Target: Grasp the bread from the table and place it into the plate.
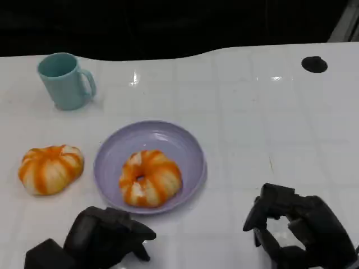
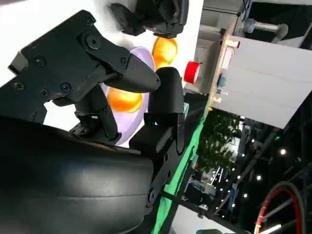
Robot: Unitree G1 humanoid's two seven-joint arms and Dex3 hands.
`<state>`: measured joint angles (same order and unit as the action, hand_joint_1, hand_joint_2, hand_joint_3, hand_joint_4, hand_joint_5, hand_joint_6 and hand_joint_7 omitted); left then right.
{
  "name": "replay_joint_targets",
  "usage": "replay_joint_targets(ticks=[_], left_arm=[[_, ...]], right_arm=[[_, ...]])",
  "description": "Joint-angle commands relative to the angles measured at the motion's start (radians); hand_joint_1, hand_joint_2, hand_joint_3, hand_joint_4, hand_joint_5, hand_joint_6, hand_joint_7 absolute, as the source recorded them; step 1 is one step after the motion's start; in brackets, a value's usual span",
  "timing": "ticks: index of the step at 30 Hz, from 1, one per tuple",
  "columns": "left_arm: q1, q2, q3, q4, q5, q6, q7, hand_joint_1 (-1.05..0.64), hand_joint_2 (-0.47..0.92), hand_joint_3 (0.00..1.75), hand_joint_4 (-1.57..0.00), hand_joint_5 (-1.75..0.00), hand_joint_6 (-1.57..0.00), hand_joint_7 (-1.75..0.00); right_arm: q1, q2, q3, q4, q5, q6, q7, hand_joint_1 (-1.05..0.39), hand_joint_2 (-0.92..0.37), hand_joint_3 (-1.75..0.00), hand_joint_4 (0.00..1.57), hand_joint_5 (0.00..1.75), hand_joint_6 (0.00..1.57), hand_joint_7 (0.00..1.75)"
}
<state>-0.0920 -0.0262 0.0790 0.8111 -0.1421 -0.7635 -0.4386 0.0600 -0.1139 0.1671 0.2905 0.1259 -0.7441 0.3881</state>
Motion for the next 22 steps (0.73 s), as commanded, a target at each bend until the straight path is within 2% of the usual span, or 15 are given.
replay_joint_targets(ticks=[1,8,22], left_arm=[[0.014,0.021,0.008,-0.007,-0.011,0.005,-0.001,-1.05,0.92,0.06,-1.35,-0.91,-1.57,-0.22],[0.014,0.023,0.012,-0.004,-0.025,0.006,-0.011,-1.05,0.92,0.06,-1.36,-0.91,-1.57,-0.23],[0.022,0.033,0.022,-0.009,-0.054,0.010,-0.037,-1.05,0.92,0.06,-1.36,-0.90,-1.57,-0.23]], right_arm=[[0.002,0.007,-0.027,0.046,0.010,-0.046,0.002,-0.34,-0.44,-1.22,0.79,1.75,0.73,1.55],[-0.018,0.014,-0.048,0.107,-0.009,-0.100,-0.001,-0.38,-0.45,-1.22,0.78,1.75,0.74,1.57],[-0.034,0.027,-0.054,0.135,-0.019,-0.111,-0.012,-0.37,-0.43,-1.21,0.77,1.75,0.75,1.55]])
